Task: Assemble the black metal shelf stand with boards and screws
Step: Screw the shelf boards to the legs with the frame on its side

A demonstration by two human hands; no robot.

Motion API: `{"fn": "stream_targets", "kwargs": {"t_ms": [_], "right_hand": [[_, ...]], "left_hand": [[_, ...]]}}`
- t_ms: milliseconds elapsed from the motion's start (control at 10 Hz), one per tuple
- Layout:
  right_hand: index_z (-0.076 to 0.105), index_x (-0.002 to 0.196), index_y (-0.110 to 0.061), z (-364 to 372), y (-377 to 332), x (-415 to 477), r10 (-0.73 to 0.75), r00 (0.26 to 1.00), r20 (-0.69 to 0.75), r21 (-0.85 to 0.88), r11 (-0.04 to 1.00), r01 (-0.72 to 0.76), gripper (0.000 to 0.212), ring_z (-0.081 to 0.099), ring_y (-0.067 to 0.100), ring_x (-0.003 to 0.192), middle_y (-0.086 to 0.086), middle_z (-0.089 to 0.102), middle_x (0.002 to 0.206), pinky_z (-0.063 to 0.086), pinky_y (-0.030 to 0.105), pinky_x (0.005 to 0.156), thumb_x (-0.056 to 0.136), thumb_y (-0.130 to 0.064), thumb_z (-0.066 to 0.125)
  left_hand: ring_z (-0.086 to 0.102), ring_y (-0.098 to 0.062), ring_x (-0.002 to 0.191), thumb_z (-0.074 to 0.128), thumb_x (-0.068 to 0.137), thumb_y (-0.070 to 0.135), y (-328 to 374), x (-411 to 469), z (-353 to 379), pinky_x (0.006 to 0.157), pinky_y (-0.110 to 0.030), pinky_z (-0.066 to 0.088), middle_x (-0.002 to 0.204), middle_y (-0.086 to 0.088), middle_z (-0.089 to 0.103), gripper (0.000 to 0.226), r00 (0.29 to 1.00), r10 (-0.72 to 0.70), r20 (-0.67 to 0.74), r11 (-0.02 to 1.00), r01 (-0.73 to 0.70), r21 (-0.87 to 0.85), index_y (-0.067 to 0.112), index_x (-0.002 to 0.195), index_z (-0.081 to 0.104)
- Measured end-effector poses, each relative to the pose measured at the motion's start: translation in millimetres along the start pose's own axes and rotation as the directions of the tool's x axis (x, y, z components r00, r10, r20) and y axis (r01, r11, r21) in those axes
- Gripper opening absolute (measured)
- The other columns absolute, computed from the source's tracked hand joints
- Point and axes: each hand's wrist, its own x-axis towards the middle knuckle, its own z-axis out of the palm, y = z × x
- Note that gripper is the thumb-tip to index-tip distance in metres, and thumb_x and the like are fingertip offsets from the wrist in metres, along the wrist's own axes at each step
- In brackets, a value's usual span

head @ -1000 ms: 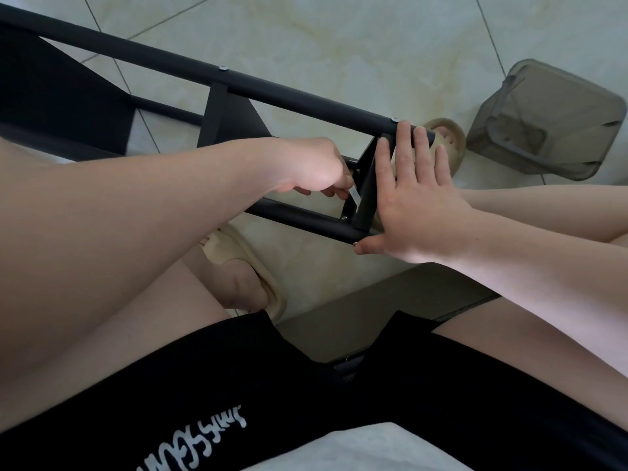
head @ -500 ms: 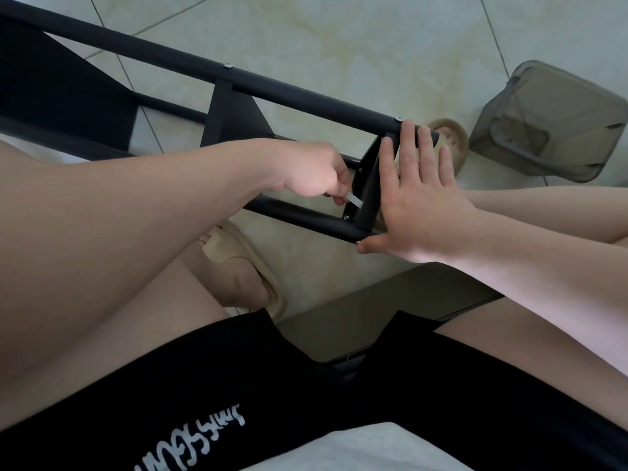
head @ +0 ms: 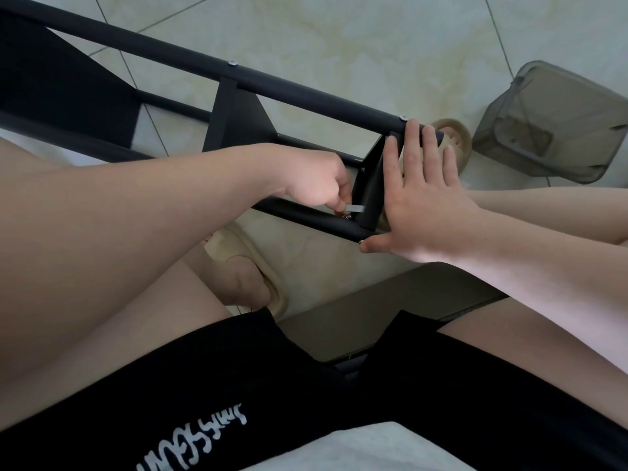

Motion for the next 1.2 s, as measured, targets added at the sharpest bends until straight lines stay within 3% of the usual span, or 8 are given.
{"fn": "stream_targets", "kwargs": {"t_ms": [100, 300, 400, 500, 600, 700, 1000, 1200], "right_hand": [[-0.027, 0.151, 0.0, 0.2, 0.4, 0.5, -0.003, 1.0, -0.001, 0.002, 1.0, 0.003, 0.143, -0.03, 0.045, 0.147, 0.029, -0.036, 0.156, -0.007, 0.058, 0.123, 0.073, -0.082, 0.061], [-0.027, 0.151, 0.0, -0.3, 1.9, 2.0, -0.004, 1.0, -0.012, -0.001, 1.0, 0.004, 0.144, -0.029, 0.044, 0.147, 0.028, -0.035, 0.156, -0.007, 0.058, 0.122, 0.073, -0.083, 0.06], [-0.026, 0.152, 0.0, 0.5, 1.6, 1.9, -0.009, 1.0, -0.016, 0.001, 1.0, 0.009, 0.144, -0.029, 0.045, 0.147, 0.029, -0.034, 0.156, -0.007, 0.059, 0.122, 0.072, -0.083, 0.061], [-0.026, 0.152, 0.0, 0.1, 1.5, 1.6, -0.003, 1.0, -0.01, 0.005, 1.0, 0.003, 0.145, -0.029, 0.044, 0.147, 0.028, -0.035, 0.156, -0.007, 0.058, 0.122, 0.072, -0.083, 0.062], [-0.026, 0.152, 0.0, -0.7, 1.8, 1.2, -0.004, 1.0, -0.006, 0.002, 1.0, 0.004, 0.144, -0.029, 0.044, 0.147, 0.028, -0.034, 0.157, -0.007, 0.058, 0.122, 0.072, -0.083, 0.061], [-0.026, 0.152, 0.001, -1.2, 2.0, 0.9, -0.008, 1.0, -0.002, -0.005, 1.0, 0.008, 0.143, -0.028, 0.045, 0.147, 0.028, -0.034, 0.157, -0.006, 0.059, 0.123, 0.073, -0.083, 0.06], [-0.025, 0.152, 0.001, -1.1, 2.7, 0.8, -0.013, 1.0, -0.013, -0.001, 1.0, 0.013, 0.143, -0.028, 0.045, 0.147, 0.028, -0.033, 0.157, -0.006, 0.058, 0.122, 0.074, -0.082, 0.061], [-0.025, 0.152, 0.001, -0.3, 2.2, 1.0, -0.011, 1.0, -0.014, -0.002, 1.0, 0.011, 0.143, -0.028, 0.045, 0.147, 0.029, -0.033, 0.157, -0.005, 0.058, 0.122, 0.073, -0.082, 0.061]], "left_hand": [[0.055, -0.008, 0.081, 0.065, 0.094, 0.019, -0.1, 0.2, 1.6, 0.07, -0.025, 0.04, 0.088, 0.009, 0.064, 0.02, 1.0, 0.002, 0.022, 1.0, -0.002, 0.017, 0.034, 0.08, 0.062], [0.062, -0.008, 0.086, 0.065, 0.089, 0.017, 1.5, -0.8, -9.2, 0.077, -0.029, 0.047, 0.084, 0.012, 0.074, 0.009, 0.995, -0.006, -0.097, 1.0, 0.007, 0.018, 0.024, 0.093, 0.07], [0.062, -0.011, 0.079, 0.062, 0.085, 0.014, 6.0, -1.6, -13.0, 0.068, -0.03, 0.047, 0.081, 0.01, 0.071, 0.016, 0.987, 0.002, -0.162, 0.999, 0.005, 0.046, 0.024, 0.09, 0.075], [0.062, -0.005, 0.076, 0.063, 0.084, 0.018, 10.0, -1.2, -10.3, 0.064, -0.025, 0.043, 0.081, 0.012, 0.07, 0.017, 0.985, -0.017, -0.174, 0.999, 0.009, -0.046, 0.03, 0.082, 0.075], [0.068, 0.001, 0.084, 0.066, 0.087, 0.024, 9.8, 2.4, -4.4, 0.073, -0.023, 0.052, 0.089, 0.01, 0.075, 0.01, 0.987, -0.067, -0.147, 0.944, 0.015, -0.329, 0.027, 0.088, 0.075], [0.072, -0.006, 0.085, 0.07, 0.09, 0.028, 8.2, 5.9, 1.2, 0.074, -0.026, 0.053, 0.087, 0.006, 0.076, 0.007, 0.979, -0.161, -0.125, 0.852, 0.074, -0.519, 0.022, 0.093, 0.074], [0.072, -0.006, 0.079, 0.07, 0.092, 0.031, 13.5, 5.8, 0.2, 0.074, -0.027, 0.051, 0.079, 0.014, 0.076, 0.007, 0.944, -0.272, -0.188, 0.795, 0.11, -0.596, 0.03, 0.086, 0.073], [0.072, -0.006, 0.081, 0.064, 0.096, 0.027, 17.3, 4.8, 1.8, 0.076, -0.028, 0.052, 0.08, 0.014, 0.076, 0.011, 0.948, -0.265, -0.175, 0.808, 0.119, -0.577, 0.031, 0.09, 0.073]]}}
